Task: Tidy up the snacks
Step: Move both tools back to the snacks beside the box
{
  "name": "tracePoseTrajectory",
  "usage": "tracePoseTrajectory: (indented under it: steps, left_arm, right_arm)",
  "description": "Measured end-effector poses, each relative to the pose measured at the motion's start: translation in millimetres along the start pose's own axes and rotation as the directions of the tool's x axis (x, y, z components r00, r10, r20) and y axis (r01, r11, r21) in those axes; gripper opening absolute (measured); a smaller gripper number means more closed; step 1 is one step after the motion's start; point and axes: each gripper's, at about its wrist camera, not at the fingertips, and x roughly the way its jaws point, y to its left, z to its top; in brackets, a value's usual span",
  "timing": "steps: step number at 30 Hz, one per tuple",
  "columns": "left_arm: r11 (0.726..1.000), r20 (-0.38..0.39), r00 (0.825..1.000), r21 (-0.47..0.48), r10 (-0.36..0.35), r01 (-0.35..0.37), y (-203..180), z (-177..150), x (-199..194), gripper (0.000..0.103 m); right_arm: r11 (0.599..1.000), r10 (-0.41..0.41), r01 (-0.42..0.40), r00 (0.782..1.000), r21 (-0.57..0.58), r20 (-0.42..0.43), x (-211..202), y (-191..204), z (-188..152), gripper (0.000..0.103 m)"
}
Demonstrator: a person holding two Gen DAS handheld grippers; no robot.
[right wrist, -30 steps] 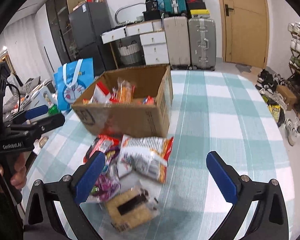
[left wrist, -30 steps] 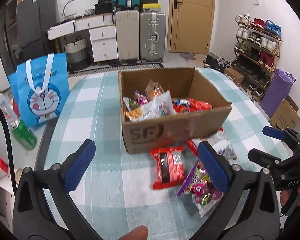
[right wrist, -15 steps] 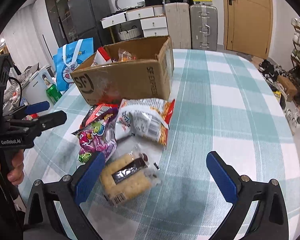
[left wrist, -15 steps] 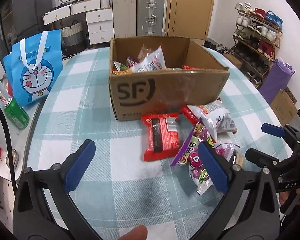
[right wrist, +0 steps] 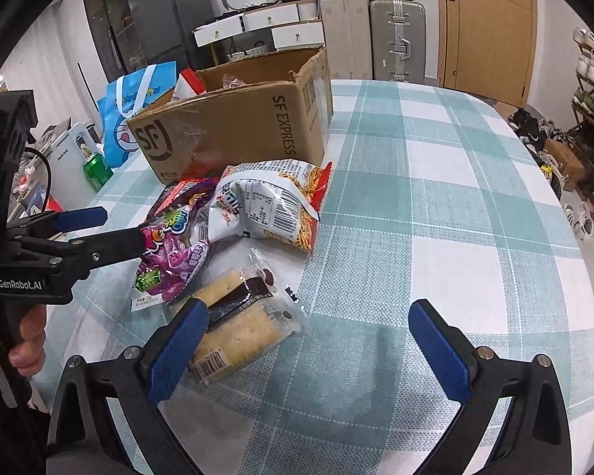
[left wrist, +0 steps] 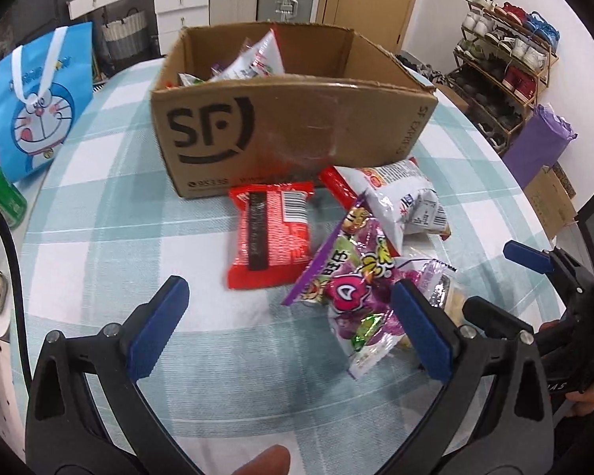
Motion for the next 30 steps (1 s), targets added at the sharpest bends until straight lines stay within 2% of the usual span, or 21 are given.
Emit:
tracePoseTrajectory:
  steps: [7,13,16,25,27,30]
  left_arm:
    - [1.0,-0.019,1.0,0.016,-0.017,0.018,-12.5,7.4,10.4,0.102]
    - [0.999,-0.046,0.998,-0.041,-0.036,0.034,-12.3,18.3,24.8,0.102]
    - [0.999,-0.056,0.998,-0.034,-0.018,0.016,-13.5,20.4,30.6,0.102]
    - [0.996,-0.057,0.996,-0.065,-0.063,0.059,-6.4,18.8,31.8,0.101]
    - [0.993,-0.062,0.994,-0.081,-0.086,0.08,-4.1,19.3,34.2,0.099]
    - [0.984,-0.07,0.986,-0.105,-0.154,0.146,0.1,13.9,35.3,0.087]
  right_arm:
    - [1.0,0.0,0.0,1.0,0.002,-0.01,3.5,-2.5,-1.7,0.103]
    - [1.0,0.001,-0.001,1.0,-0.004,-0.016,6.0,0.6,-2.3,0.103]
    - [1.0,-0.001,0.001,1.0,-0.014,-0.019,6.8,2.5,-2.6,0.103]
    - [0.999,0.023,-0.024,0.999,-0.03,-0.035,10.1,8.2,-2.5,0.103]
    - [0.999,0.028,-0.029,0.999,-0.035,-0.039,11.6,10.2,-2.8,0.103]
    - [0.999,0.036,-0.037,0.998,-0.039,-0.046,13.6,12.8,-3.2,0.103]
